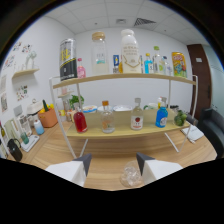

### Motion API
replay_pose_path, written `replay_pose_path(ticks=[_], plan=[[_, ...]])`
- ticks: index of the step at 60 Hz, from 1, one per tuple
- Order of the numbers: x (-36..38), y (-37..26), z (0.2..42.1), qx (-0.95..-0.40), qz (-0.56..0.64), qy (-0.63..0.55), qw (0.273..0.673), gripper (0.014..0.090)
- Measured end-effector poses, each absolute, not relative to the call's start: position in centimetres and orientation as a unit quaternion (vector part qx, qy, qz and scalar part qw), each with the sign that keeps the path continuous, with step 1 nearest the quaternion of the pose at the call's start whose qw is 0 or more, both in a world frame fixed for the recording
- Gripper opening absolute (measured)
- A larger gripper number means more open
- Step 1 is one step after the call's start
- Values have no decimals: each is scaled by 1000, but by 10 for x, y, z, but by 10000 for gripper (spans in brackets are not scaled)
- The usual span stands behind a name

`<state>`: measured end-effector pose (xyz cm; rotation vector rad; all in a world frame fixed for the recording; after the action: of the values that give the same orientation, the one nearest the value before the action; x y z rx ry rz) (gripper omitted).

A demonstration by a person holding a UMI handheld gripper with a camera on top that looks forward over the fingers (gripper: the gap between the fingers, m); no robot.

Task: Make me a cup of Mount Fuji.

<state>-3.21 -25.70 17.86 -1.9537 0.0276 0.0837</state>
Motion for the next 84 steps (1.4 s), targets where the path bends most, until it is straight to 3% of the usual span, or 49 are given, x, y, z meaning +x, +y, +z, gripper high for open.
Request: replay_pose_path(ticks=[20,26,36,55,69,84], plan=[[-55,-141,204,-789,30,13,613,824],[-59,-119,203,-784,21,8,620,723],[-51,-103,190,-785,-6,9,620,375],[-55,-104,188,-793,16,0,609,355],[-61,-148,198,-791,36,4,611,352],[-69,-206,161,-806,122,80,574,349]])
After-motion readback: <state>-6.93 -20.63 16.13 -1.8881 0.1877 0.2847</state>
